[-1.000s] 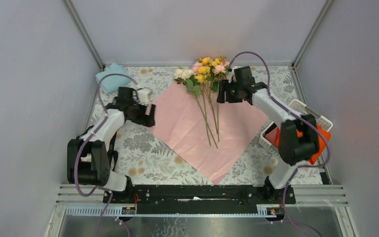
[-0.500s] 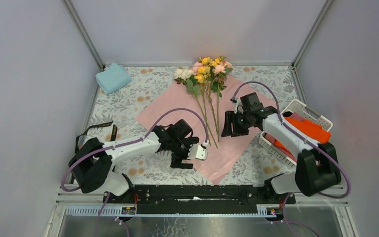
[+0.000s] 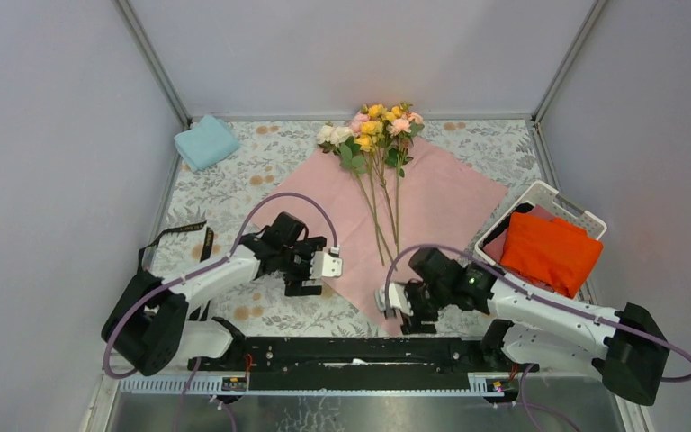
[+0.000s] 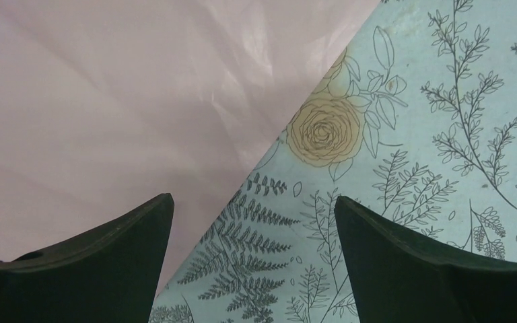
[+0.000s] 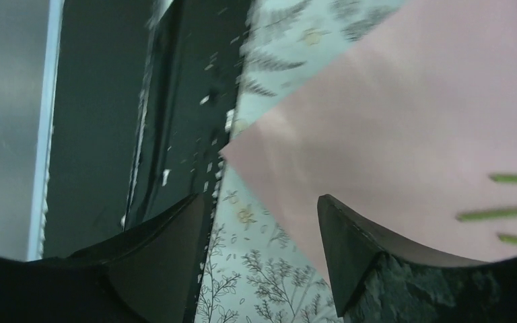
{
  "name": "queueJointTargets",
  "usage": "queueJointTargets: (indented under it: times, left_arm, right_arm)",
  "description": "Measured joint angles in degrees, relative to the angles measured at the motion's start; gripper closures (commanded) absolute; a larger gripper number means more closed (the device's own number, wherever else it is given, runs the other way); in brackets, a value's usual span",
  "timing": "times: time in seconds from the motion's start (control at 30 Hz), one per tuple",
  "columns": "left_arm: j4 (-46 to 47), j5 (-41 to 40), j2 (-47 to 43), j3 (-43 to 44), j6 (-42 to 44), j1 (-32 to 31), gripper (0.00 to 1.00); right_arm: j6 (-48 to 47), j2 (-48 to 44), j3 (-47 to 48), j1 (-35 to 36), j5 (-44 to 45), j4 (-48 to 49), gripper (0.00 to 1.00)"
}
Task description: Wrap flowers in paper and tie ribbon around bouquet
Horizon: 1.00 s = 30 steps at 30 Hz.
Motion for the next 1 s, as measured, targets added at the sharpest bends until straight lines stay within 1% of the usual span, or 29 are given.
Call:
queueJointTargets:
  times: [0.1, 0.17, 0.27, 0.37, 0.43, 0.53, 0.6, 0.67, 0.8, 0.9, 1.0]
  left_arm:
    - [0.7, 0.39, -3.04, -1.97, 0.33, 2.25, 0.04]
    - [1.05, 0.96, -4.22, -2.95, 0.5, 3.52, 0.04]
    - [1.53, 1.29, -4.28, -3.5, 0.48, 4.61, 0.04]
    - [1.73, 1.42, -3.96, -3.52, 0.39, 4.92, 0.04]
    - [1.95, 1.44, -3.67, -3.52, 0.35, 4.92, 0.04]
    - [1.99, 1.46, -3.52, -3.52, 0.04, 4.92, 0.04]
    - [1.99, 1.6, -3.52, -3.52, -0.11, 4.92, 0.04]
    - [1.99, 1.73, -3.52, -3.52, -0.22, 4.94, 0.04]
    - [1.99, 1.9, -3.52, -3.5, -0.24, 4.94, 0.04]
    - [1.97, 2.1, -3.41, -3.45, -0.26, 4.94, 0.04]
    - [1.97, 2.29, -3.37, -3.34, -0.26, 4.94, 0.04]
  right_arm:
    - [-7.43, 1.09, -4.09, 4.17, 0.26, 0.28, 0.27]
    - [-10.51, 1.79, -6.32, 6.49, 0.87, 2.19, 0.27]
    - [-13.2, 3.56, -8.81, 8.68, 2.32, 6.47, 0.29]
    - [-13.9, 6.36, -9.84, 10.08, 3.56, 10.51, 0.32]
    - [-13.84, 7.98, -9.49, 10.88, 4.2, 11.78, 0.35]
    - [-13.25, 9.09, -8.98, 11.28, 4.5, 11.8, 0.44]
    - [-12.63, 9.31, -8.85, 11.5, 4.48, 11.54, 0.48]
    - [-12.41, 9.22, -8.7, 11.82, 4.46, 11.1, 0.47]
    - [-13.46, 9.25, -7.98, 12.13, 4.68, 9.68, 0.41]
    - [-15.26, 9.05, -6.64, 12.13, 5.14, 8.92, 0.4]
    - [-16.81, 8.52, -5.79, 12.13, 6.19, 10.23, 0.39]
